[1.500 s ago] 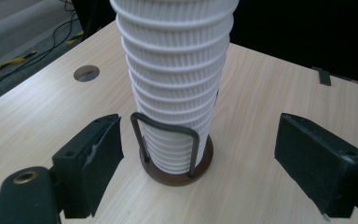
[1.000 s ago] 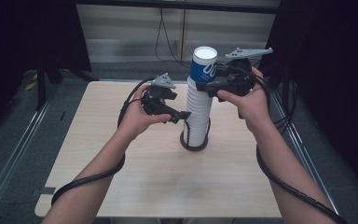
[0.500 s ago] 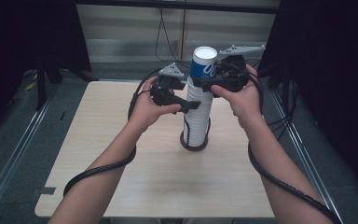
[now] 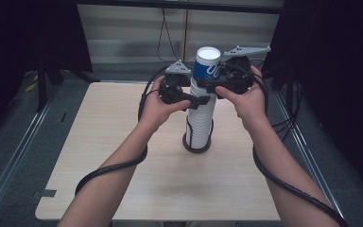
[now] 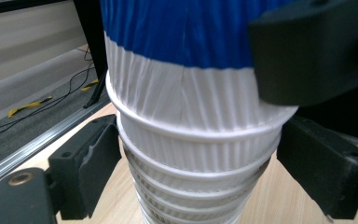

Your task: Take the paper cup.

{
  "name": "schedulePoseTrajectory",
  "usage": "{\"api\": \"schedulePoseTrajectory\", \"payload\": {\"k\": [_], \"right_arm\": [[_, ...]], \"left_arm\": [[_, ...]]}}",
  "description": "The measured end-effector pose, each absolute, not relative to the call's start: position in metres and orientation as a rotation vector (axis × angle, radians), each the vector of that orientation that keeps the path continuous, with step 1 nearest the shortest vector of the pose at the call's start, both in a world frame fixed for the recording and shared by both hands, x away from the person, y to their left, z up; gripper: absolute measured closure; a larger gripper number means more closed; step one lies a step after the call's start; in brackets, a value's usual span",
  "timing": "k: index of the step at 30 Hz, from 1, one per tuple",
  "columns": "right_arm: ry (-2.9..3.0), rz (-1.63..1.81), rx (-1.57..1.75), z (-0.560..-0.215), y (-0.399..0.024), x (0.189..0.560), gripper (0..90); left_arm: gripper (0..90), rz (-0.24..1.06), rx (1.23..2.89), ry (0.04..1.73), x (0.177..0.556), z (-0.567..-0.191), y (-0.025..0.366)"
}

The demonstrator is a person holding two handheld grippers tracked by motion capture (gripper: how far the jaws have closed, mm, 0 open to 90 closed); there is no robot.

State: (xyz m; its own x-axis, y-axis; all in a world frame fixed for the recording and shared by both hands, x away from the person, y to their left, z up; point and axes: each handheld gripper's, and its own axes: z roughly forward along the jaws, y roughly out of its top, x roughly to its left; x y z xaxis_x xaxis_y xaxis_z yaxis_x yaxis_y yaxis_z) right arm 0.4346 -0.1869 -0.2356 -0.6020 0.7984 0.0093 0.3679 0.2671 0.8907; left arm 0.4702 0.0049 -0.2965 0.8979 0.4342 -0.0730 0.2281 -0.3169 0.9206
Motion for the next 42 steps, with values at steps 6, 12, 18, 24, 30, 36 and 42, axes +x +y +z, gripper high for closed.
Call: {"api": "schedulePoseTrajectory", "payload": {"k": [6,12,18,24,30,36,42], "right_arm": [[2.082,1.319,1.056,-0.228,-0.189,0.434,19.9],[2.07,1.337,1.045,-0.222,-0.189,0.432,19.9],[2.063,1.35,1.028,-0.215,-0.19,0.431,20.0],[2.037,1.389,1.029,-0.21,-0.192,0.429,20.3],[2.021,1.407,1.024,-0.207,-0.193,0.428,20.4],[2.005,1.431,1.012,-0.202,-0.194,0.427,20.5],[1.989,1.449,1.001,-0.199,-0.195,0.427,20.5]], "left_arm": [[13.6,0.23,1.912,0.481,0.469,-0.296,0.003],[13.5,0.228,1.903,0.493,0.469,-0.297,0.003],[13.5,0.234,1.906,0.489,0.468,-0.296,0.002],[13.6,0.237,1.914,0.486,0.467,-0.295,0.001],[13.6,0.242,1.922,0.483,0.466,-0.294,0.0],[13.6,0.241,1.925,0.482,0.466,-0.294,-0.001],[13.6,0.245,1.934,0.479,0.465,-0.293,-0.002]]}}
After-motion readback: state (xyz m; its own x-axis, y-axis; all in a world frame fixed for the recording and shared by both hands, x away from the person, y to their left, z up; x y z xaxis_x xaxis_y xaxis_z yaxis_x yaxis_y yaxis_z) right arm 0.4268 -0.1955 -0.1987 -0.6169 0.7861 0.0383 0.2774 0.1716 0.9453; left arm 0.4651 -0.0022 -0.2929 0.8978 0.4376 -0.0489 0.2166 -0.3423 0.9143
